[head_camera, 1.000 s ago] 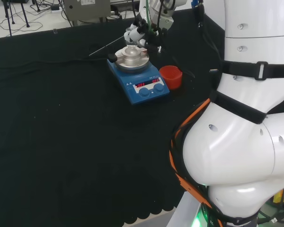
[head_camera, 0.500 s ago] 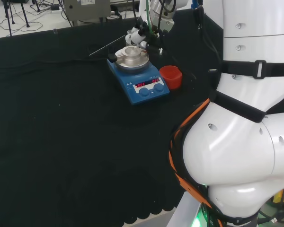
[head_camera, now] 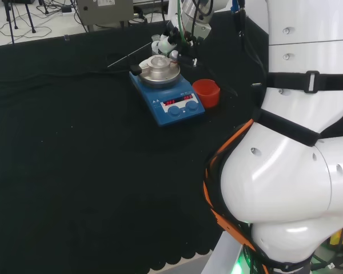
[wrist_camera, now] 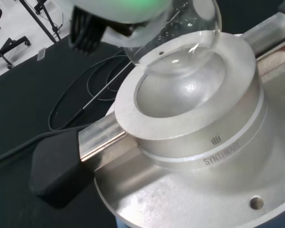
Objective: Place the round-bottom flask on the heater.
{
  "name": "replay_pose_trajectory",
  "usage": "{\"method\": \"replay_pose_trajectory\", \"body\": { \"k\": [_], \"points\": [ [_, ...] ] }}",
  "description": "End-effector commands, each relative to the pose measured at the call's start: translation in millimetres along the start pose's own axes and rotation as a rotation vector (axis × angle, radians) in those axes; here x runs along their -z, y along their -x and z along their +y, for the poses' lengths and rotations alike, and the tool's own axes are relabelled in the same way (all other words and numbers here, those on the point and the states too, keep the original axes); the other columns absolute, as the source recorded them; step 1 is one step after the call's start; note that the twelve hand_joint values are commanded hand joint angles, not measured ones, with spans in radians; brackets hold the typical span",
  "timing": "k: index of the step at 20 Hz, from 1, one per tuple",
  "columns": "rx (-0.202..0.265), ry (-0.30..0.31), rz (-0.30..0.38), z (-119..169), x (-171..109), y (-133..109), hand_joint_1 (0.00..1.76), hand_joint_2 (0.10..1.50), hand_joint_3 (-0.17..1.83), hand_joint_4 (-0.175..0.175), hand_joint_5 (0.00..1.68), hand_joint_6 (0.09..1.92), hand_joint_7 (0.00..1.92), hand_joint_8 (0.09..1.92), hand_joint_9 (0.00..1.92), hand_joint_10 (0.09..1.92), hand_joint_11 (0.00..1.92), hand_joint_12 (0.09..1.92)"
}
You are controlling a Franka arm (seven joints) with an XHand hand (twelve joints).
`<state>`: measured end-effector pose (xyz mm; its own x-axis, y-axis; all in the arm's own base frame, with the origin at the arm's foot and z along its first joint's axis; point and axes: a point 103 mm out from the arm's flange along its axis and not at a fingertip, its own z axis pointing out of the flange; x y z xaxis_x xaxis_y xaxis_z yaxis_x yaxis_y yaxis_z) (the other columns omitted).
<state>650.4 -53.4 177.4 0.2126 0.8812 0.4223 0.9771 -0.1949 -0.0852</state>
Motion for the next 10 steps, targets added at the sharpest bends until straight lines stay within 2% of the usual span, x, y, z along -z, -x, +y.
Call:
{"method": "replay_pose_trajectory", "body": {
  "k": [1,10],
  "points": [
    [0.001,-0.004,-0.007,-1.3,-1.0,-0.8,1.14,0.65,0.87,-0.078,1.08,1.11,0.42,0.69,0.65,0.66,0.29,1.36],
    [-0.010,0.003,0.001,-8.6,3.7,1.8,1.14,0.65,0.87,-0.079,1.08,1.11,0.42,0.69,0.65,0.66,0.29,1.36]
  ]
}}
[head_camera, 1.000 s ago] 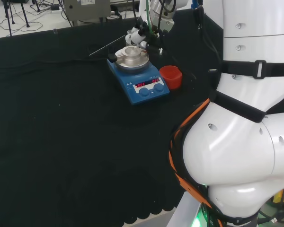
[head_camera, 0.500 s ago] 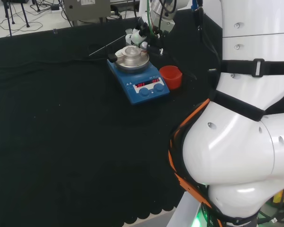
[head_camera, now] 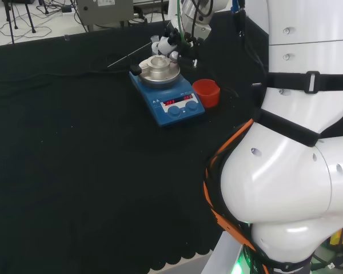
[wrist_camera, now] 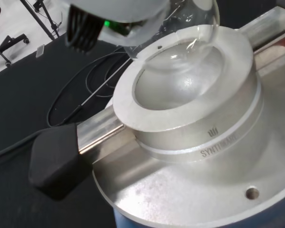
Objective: Place the round-bottom flask on the heater.
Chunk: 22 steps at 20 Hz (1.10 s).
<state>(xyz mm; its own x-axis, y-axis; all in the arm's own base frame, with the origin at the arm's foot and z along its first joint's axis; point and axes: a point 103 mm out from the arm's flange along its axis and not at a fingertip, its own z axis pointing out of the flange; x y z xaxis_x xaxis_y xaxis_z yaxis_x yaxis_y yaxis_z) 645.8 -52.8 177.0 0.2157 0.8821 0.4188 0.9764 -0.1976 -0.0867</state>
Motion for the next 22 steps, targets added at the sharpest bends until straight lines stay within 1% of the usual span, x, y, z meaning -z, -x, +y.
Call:
{"method": "replay_pose_trajectory", "body": {
  "k": [1,5,8,15,18,20,22],
  "points": [
    [-0.008,0.006,0.008,-5,5,2,1.14,0.65,0.87,-0.079,1.08,1.11,0.41,0.69,0.65,0.66,0.29,1.36],
    [-0.013,0.016,0.023,-14,12,10,1.14,0.65,0.88,-0.079,1.08,1.11,0.41,0.69,0.65,0.66,0.29,1.36],
    [-0.018,0.007,0.013,-18,11,13,1.14,0.65,0.88,-0.079,1.08,1.11,0.41,0.69,0.65,0.66,0.29,1.36],
    [-0.016,0.011,0.006,-24,13,11,1.14,0.65,0.88,-0.079,1.08,1.11,0.41,0.69,0.65,0.66,0.29,1.36],
    [-0.012,0.020,0.008,-28,19,10,1.14,0.65,0.88,-0.079,1.08,1.11,0.41,0.69,0.65,0.66,0.29,1.36],
    [-0.013,0.016,0.001,-29,19,10,1.14,0.65,0.88,-0.079,1.08,1.11,0.41,0.69,0.65,0.66,0.29,1.36],
    [-0.009,0.023,0.008,-32,21,9,1.14,0.65,0.88,-0.079,1.08,1.11,0.41,0.69,0.65,0.66,0.29,1.36]
  ]
}}
